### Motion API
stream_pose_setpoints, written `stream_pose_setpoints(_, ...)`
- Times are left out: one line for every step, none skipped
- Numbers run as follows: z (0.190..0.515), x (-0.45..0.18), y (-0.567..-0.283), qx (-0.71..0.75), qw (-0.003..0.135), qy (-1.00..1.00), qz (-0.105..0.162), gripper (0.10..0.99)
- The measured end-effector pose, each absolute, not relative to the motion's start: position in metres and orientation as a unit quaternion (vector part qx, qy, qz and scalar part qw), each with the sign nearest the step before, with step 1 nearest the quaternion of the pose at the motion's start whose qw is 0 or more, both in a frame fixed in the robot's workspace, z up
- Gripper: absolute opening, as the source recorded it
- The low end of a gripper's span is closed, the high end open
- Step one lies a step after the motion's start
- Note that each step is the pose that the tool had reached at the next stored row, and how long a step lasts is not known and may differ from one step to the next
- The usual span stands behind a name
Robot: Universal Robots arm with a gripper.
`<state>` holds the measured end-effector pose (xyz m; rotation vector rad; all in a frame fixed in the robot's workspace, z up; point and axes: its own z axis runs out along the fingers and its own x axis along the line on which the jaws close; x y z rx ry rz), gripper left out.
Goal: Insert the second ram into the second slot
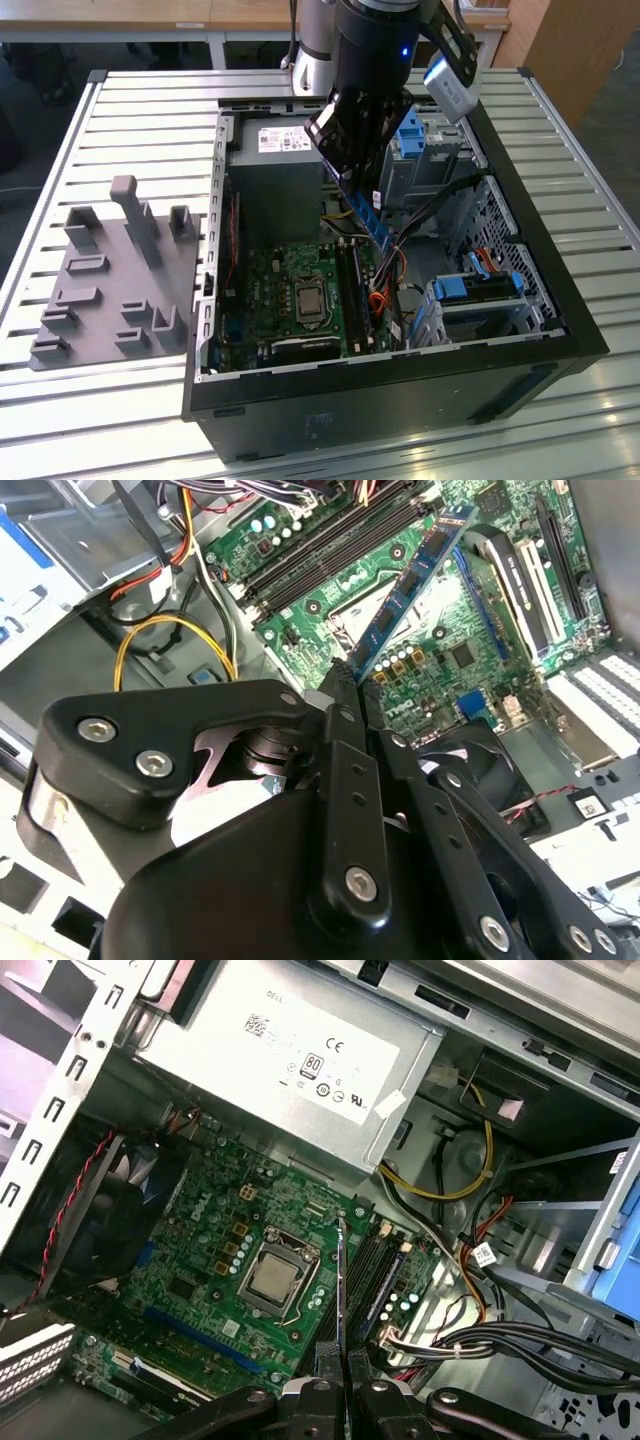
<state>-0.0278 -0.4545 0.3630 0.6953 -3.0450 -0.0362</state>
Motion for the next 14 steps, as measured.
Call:
stream_pose_setpoints(0.3630,-0.0278,-0.4545,0.221,0.009,-0.975,-0.012,0.137)
stream_pose_setpoints(0.3629,-0.0278,-0.4547,0.219,0.009,-0.976,-0.012,0.137)
stream_pose_setpoints(0.3629,-0.0279,-0.4550,0.219,0.009,-0.976,-0.012,0.137)
stream_pose_setpoints(0.3629,-0.0279,-0.4554,0.218,0.009,-0.976,-0.012,0.137)
stream_pose_setpoints(0.3629,-0.0278,-0.4557,0.218,0.009,-0.976,-0.012,0.137)
stream_pose_setpoints(0.3628,-0.0278,-0.4561,0.218,0.009,-0.976,-0.012,0.137)
stream_pose_setpoints(0.3628,-0.0278,-0.4563,0.217,0.009,-0.976,-0.012,0.137)
stream_pose_setpoints(0.3628,-0.0278,-0.4564,0.217,0.009,-0.976,-0.012,0.137)
stream_pose_setpoints(0.3628,-0.0278,-0.4565,0.218,0.009,-0.976,-0.012,0.137)
stream_pose_setpoints(0.3626,-0.0278,-0.4579,0.217,0.009,-0.976,-0.012,0.137)
stream_pose_setpoints(0.3626,-0.0278,-0.4587,0.217,0.009,-0.976,-0.012,0.137)
stream_pose_setpoints(0.3626,-0.0278,-0.4588,0.216,0.009,-0.976,-0.012,0.137)
stream_pose_setpoints(0.3626,-0.0278,-0.4588,0.216,0.009,-0.976,-0.012,0.137)
stream_pose_setpoints(0.3626,-0.0278,-0.4588,0.216,0.009,-0.976,-0.012,0.137)
